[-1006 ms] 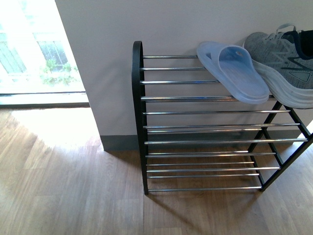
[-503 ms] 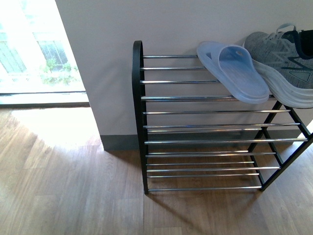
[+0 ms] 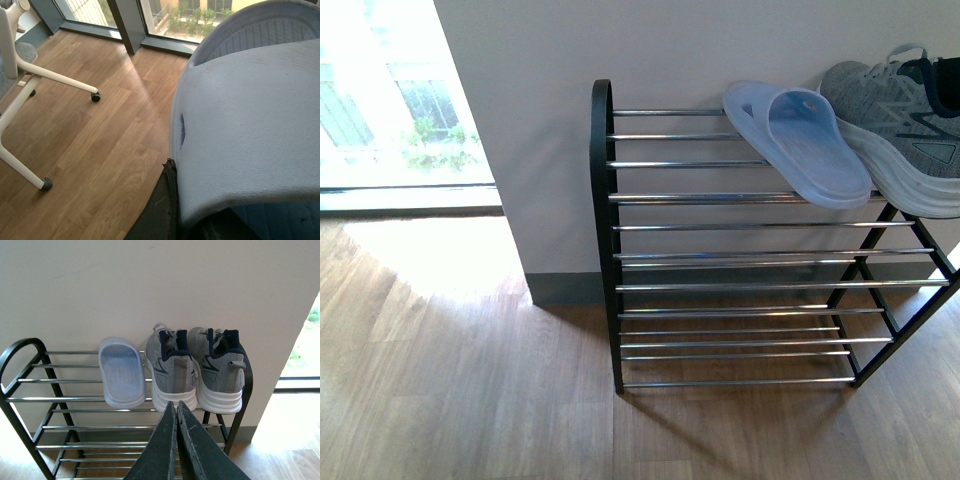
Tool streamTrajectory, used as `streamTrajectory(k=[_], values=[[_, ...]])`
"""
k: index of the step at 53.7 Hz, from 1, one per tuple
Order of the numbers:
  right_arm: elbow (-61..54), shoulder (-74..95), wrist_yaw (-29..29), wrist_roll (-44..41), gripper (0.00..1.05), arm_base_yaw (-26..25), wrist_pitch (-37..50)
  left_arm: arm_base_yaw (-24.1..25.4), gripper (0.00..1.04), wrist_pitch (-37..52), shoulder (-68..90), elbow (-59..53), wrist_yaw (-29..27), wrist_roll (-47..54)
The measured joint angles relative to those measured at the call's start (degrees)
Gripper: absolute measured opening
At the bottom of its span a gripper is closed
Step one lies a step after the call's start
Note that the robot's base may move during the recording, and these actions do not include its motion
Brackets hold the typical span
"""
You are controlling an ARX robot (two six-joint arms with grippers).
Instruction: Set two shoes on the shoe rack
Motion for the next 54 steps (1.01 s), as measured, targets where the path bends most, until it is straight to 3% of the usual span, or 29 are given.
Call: streamTrajectory(k=[47,54], values=[[0.0,-17.5,0.0,0.0,0.01,0.0,-17.1,0.0,0.02,0.0,0.0,0.0,0.0,0.0],[0.0,-26.0,0.0,0.0,0.01,0.0,-26.8,0.0,0.02,0.0,0.0,0.0,0.0,0.0]])
